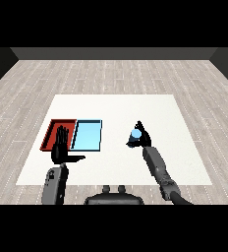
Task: Pick the blue can and put it in the blue box
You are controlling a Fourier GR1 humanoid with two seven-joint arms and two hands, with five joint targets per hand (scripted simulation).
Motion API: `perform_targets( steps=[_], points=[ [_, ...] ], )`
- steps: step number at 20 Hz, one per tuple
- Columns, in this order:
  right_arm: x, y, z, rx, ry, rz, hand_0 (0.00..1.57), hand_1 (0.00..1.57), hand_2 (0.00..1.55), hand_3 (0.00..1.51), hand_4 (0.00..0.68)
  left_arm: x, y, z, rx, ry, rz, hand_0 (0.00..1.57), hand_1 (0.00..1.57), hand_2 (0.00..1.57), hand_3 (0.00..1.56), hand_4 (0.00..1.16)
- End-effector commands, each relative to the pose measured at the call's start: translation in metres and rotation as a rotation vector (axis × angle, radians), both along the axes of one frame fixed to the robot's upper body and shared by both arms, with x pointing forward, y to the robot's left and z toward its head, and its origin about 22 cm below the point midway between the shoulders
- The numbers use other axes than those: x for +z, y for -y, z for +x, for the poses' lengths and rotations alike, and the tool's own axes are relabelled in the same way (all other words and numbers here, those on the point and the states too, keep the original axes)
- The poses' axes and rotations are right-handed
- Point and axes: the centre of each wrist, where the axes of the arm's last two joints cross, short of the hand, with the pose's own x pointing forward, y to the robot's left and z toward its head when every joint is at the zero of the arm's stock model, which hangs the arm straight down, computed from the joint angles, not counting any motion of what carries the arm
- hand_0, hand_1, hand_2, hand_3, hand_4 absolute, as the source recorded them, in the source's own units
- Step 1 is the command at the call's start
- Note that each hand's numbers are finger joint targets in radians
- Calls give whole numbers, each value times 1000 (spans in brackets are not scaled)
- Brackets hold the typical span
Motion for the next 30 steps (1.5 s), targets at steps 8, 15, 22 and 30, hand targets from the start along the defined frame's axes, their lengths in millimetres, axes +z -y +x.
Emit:
perform_targets(
  steps=[8,15,22,30],
  points=[
    [-16,-27,1,-68,-18,-81,1056,1056,1218,1127,177,-4,0,3,-3,14,-9,0,0,0,0,0],
    [-5,-14,10,-74,-53,-185,1568,1568,1502,1457,677,-8,-1,-6,-26,3,-17,0,0,0,0,0],
    [38,3,33,-72,18,-193,1524,1524,1468,1420,659,-14,2,-15,-32,-14,-12,0,0,0,0,0],
    [45,-22,11,-63,138,-168,1481,1481,1455,1415,646,-11,41,20,-119,-98,42,0,0,0,0,0]
  ],
)
